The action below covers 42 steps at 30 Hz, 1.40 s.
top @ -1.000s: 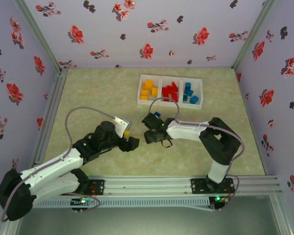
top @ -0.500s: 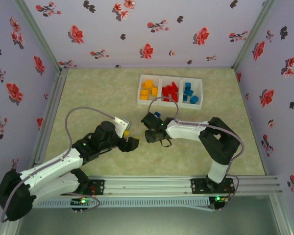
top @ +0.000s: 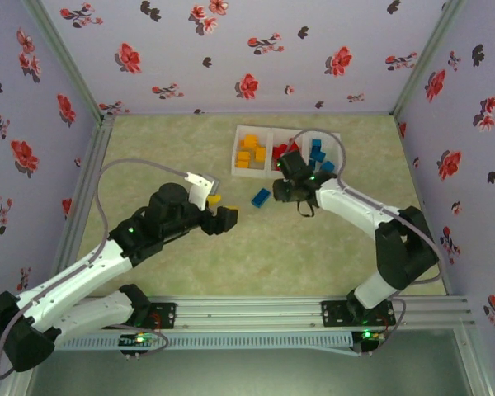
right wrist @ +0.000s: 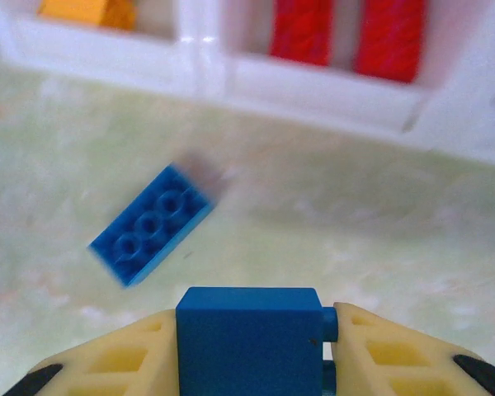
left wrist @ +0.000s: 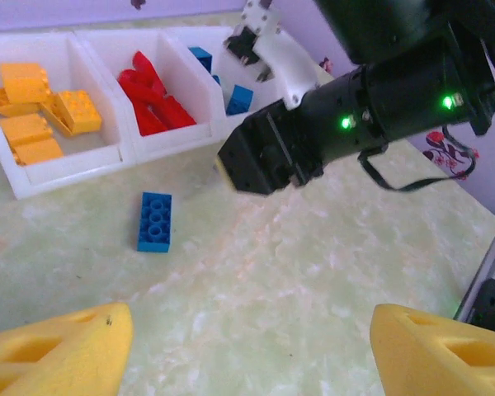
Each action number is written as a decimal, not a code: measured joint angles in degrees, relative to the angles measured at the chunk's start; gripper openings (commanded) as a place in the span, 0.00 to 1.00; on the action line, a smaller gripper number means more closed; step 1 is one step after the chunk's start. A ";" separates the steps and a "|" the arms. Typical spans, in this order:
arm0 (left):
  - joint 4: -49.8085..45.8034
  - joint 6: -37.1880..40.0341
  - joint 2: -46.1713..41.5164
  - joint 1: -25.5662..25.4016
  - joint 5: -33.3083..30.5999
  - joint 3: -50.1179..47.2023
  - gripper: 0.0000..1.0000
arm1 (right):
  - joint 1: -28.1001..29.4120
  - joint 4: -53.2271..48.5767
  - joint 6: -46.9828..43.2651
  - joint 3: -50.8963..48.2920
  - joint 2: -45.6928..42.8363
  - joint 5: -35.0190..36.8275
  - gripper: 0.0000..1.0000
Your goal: Sort the legos into containers by color
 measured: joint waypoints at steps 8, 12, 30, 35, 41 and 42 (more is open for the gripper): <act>-0.59 0.00 -0.07 -0.55 -2.75 0.00 0.77 | -13.70 -1.81 -3.56 7.52 2.23 -0.24 0.40; -1.16 0.04 -0.07 -0.79 -3.04 0.00 0.77 | -17.40 -2.49 -4.61 13.57 7.06 -0.57 0.40; -2.95 1.57 -0.07 -1.75 -3.37 0.61 0.77 | -23.12 -8.20 -7.37 28.89 22.40 -1.16 0.68; -3.02 1.70 -0.04 -1.90 -3.37 0.61 0.77 | -20.33 -8.17 -7.32 22.32 17.00 -1.73 0.71; -3.15 1.70 0.46 -2.36 -3.37 0.76 0.77 | -11.76 -4.98 -4.92 13.16 8.85 -1.92 0.71; -3.26 1.70 0.50 -2.47 -3.34 0.79 0.77 | -10.01 -4.20 -3.85 11.41 7.63 -1.99 0.72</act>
